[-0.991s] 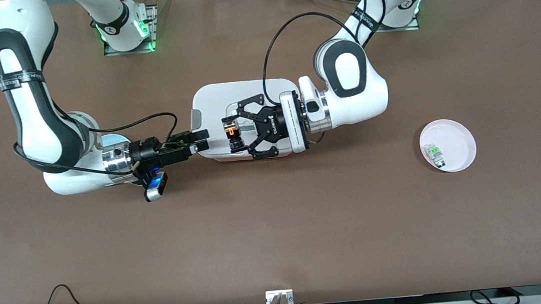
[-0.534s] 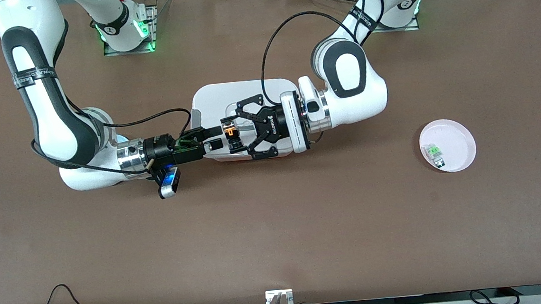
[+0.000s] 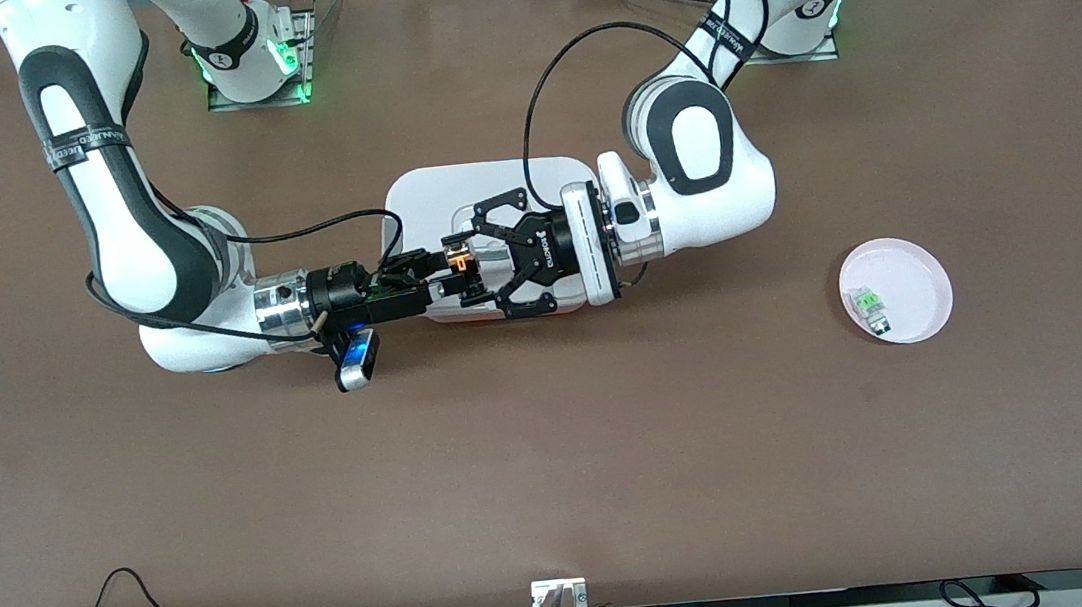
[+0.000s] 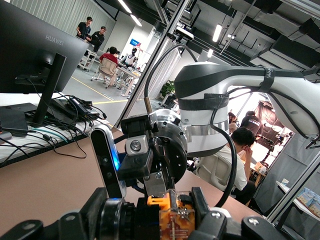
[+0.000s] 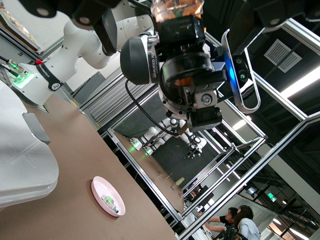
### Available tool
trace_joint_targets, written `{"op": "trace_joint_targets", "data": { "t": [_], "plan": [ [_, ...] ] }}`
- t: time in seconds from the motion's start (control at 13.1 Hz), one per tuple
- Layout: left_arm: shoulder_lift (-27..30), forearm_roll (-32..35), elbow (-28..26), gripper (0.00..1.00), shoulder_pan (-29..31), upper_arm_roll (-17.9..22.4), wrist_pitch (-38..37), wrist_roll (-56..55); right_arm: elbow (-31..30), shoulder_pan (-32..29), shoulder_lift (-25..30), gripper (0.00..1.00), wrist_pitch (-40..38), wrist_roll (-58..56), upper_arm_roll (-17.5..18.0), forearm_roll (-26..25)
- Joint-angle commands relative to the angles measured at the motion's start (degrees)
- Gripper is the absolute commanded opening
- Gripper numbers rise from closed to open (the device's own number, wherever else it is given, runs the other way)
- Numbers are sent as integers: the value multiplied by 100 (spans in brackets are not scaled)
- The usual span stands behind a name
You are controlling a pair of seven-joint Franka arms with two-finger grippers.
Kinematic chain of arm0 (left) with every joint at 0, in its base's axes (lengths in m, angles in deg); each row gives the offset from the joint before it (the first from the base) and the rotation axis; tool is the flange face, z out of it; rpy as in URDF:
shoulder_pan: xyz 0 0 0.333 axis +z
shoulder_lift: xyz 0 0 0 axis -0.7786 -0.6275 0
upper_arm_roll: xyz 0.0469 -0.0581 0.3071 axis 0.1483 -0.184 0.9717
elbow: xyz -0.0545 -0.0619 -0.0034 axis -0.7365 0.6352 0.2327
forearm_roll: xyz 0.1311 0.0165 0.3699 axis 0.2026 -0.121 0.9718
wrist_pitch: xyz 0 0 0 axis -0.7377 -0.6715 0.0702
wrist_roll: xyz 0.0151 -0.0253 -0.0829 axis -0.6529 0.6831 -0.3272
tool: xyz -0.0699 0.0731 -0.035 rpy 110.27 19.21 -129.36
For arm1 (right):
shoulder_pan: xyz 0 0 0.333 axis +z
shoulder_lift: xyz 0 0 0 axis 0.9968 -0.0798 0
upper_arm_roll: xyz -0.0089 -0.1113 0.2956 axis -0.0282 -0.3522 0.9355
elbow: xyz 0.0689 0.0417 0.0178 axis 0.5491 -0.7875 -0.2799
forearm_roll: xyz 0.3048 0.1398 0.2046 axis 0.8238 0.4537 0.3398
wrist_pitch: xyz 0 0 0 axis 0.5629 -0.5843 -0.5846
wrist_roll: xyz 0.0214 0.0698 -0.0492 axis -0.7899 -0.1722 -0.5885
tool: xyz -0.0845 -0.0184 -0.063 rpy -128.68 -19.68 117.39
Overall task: Transfer orange switch to right arm and place
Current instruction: 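Grasp the switch with the right gripper from the left gripper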
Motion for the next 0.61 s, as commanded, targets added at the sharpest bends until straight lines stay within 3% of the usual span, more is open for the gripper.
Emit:
{"op": "trace_joint_targets", "data": {
  "t": [0.0,0.23,0.3,0.53],
  "plan": [
    [-1,-221,96,0,-49,27,68,191,50,29,97,96,108,122,32,112],
    [-1,-221,96,0,-49,18,68,191,32,29,159,93,90,306,75,42],
    [-1,-221,96,0,-49,18,68,191,32,29,168,86,55,298,76,41],
    [8,-230,96,0,-41,18,68,191,32,21,159,48,29,255,76,24]
  ]
}}
